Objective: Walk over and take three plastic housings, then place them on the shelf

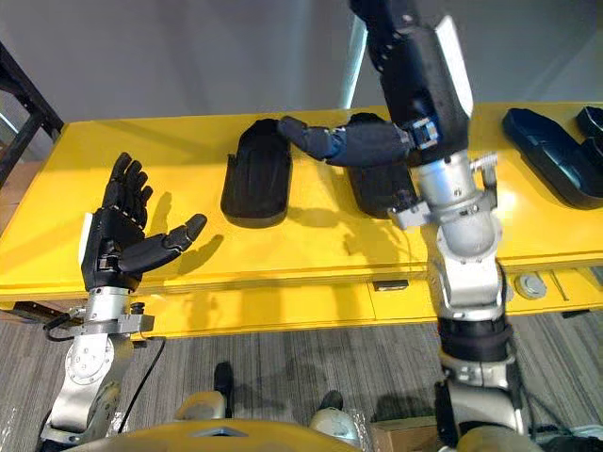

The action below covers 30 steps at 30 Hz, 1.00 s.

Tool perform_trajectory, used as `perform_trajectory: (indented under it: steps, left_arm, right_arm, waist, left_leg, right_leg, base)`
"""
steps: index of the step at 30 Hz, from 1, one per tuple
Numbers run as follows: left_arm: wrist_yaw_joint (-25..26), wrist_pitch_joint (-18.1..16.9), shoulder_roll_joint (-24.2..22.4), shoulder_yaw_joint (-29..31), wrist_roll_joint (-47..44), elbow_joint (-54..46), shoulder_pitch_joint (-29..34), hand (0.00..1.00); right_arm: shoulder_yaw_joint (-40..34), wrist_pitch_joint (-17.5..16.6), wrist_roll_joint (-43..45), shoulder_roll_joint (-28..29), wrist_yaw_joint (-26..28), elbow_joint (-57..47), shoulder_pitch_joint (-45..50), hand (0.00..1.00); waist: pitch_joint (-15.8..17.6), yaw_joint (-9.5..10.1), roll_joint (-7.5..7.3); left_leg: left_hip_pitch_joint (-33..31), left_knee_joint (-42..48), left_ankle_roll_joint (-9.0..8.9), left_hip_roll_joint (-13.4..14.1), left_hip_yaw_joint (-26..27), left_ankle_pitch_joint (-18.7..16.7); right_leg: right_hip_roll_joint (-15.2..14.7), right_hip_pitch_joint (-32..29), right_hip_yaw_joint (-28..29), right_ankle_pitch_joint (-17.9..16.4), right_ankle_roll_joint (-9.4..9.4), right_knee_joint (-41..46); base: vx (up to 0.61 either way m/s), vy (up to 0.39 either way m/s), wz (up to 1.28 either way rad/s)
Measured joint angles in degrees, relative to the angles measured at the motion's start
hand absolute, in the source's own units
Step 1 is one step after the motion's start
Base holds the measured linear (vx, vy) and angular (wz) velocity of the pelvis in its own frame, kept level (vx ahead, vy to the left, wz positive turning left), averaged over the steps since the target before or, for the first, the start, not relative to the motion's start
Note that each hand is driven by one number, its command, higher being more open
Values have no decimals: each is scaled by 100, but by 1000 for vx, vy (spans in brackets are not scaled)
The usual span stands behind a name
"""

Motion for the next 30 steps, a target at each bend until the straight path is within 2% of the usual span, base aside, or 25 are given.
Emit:
perform_trajectory:
  steps: [7, 12, 14, 16, 19, 20, 22, 23, 24, 25, 26, 28, 29, 30]
  left_arm:
    - [66, -266, -335, 21, -174, -222, 162, 100]
    - [-247, -742, -565, 3, -879, -918, 162, 100]
    - [-386, -899, -635, -119, -1013, -1115, 159, 100]
    - [-511, -922, -632, -260, -1096, -1121, 159, 100]
    - [-609, -922, -596, -453, -1225, -1109, 156, 100]
    - [-609, -922, -580, -487, -1225, -1089, 141, 100]
    - [-550, -919, -520, -557, -1210, -953, 52, 100]
    - [-481, -919, -506, -567, -1193, -910, 31, 100]
    - [-286, -886, -489, -583, -1183, -874, 26, 100]
    - [-166, -873, -488, -586, -1147, -875, 30, 100]
    - [22, -859, -487, -582, -1106, -875, 37, 100]
    - [174, -817, -496, -541, -1116, -878, 100, 100]
    - [75, -771, -507, -467, -1175, -878, 136, 100]
    - [4, -736, -511, -450, -1203, -877, 130, 100]
  right_arm:
    - [-504, -91, -434, 850, -1195, -125, 1544, 100]
    - [-569, -72, -425, 1294, -1885, -351, 2264, 100]
    - [-570, 30, -424, 1468, -2119, -509, 2679, 100]
    - [-574, 91, -370, 1564, -2177, -611, 3025, 100]
    - [-574, 159, -328, 1676, -2184, -742, 3565, 100]
    - [-579, 159, -243, 1675, -2170, -743, 3653, 100]
    - [-618, 160, 160, 1688, -2097, -743, 3938, 100]
    - [-635, 159, 295, 1687, -2036, -743, 3980, 100]
    - [-656, 159, 555, 1677, -1874, -743, 4014, 100]
    - [-658, 157, 676, 1664, -1771, -743, 4017, 100]
    - [-614, 154, 906, 1616, -1570, -731, 4013, 100]
    - [-414, 131, 1090, 1495, -1240, -628, 3967, 100]
    - [-206, 55, 1144, 1389, -1109, -487, 3856, 100]
    - [-112, 48, 1143, 1337, -1066, -434, 3804, 100]
  waist:
    - [-26, -198, 31]
    - [-71, -324, 24]
    - [-152, -440, 9]
    - [-177, -513, -16]
    - [-237, -761, -97]
    - [-244, -791, -115]
    - [-259, -972, -163]
    - [-258, -979, -163]
    - [-262, -984, -116]
    - [-269, -953, -65]
    - [-260, -879, 66]
    - [-254, -789, 243]
    - [-268, -788, 315]
    - [-230, -787, 267]
  left_leg:
    - [-12, 0, 13, 12, 265, -74]
    - [225, 4, -10, 23, 693, -203]
    - [370, 21, -25, 33, 991, -296]
    - [519, 21, -55, 57, 1293, -391]
    - [639, 28, -127, 116, 1757, -516]
    - [667, 31, -138, 125, 1850, -534]
    - [652, 399, -178, 195, 2100, -825]
    - [622, 592, -169, 213, 2090, -984]
    - [447, 1221, -77, 208, 1662, -1536]
    - [349, 1522, -24, 195, 1337, -1823]
    - [212, 2090, 39, 187, 697, -2305]
    - [173, 2599, 51, 185, -58, -2773]
    - [146, 2769, 99, 139, -125, -2853]
    - [112, 2817, 133, 100, -121, -2874]
  right_leg:
    - [11, -175, 287, 26, 57, -52]
    - [20, -223, 707, 98, 43, -77]
    - [38, -281, 1004, 127, 47, -68]
    - [77, -340, 1297, 130, 51, -39]
    - [203, -597, 1818, 144, 48, 4]
    - [233, -642, 1924, 155, 42, 3]
    - [333, -814, 2359, 207, 42, 22]
    - [366, -851, 2506, 225, 27, 22]
    - [474, -947, 2870, 266, -5, 25]
    - [559, -990, 3044, 276, -25, 28]
    - [762, -1010, 3384, 279, -71, 21]
    - [1032, -1030, 3824, 335, -160, 24]
    - [1051, -1093, 3942, 356, -151, 29]
    - [1019, -1139, 3950, 359, -147, 29]
  base:
    - [-1, -10, -18]
    - [49, 3, -44]
    - [62, 17, -65]
    - [45, 20, -81]
    - [28, 6, -81]
    - [43, -9, -88]
    - [51, -7, -93]
    - [51, -9, -132]
    - [27, -3, -129]
    - [4, 21, -176]
    - [-16, 46, -142]
    - [-38, 111, -159]
    - [-43, 136, -122]
    - [-56, 163, -63]
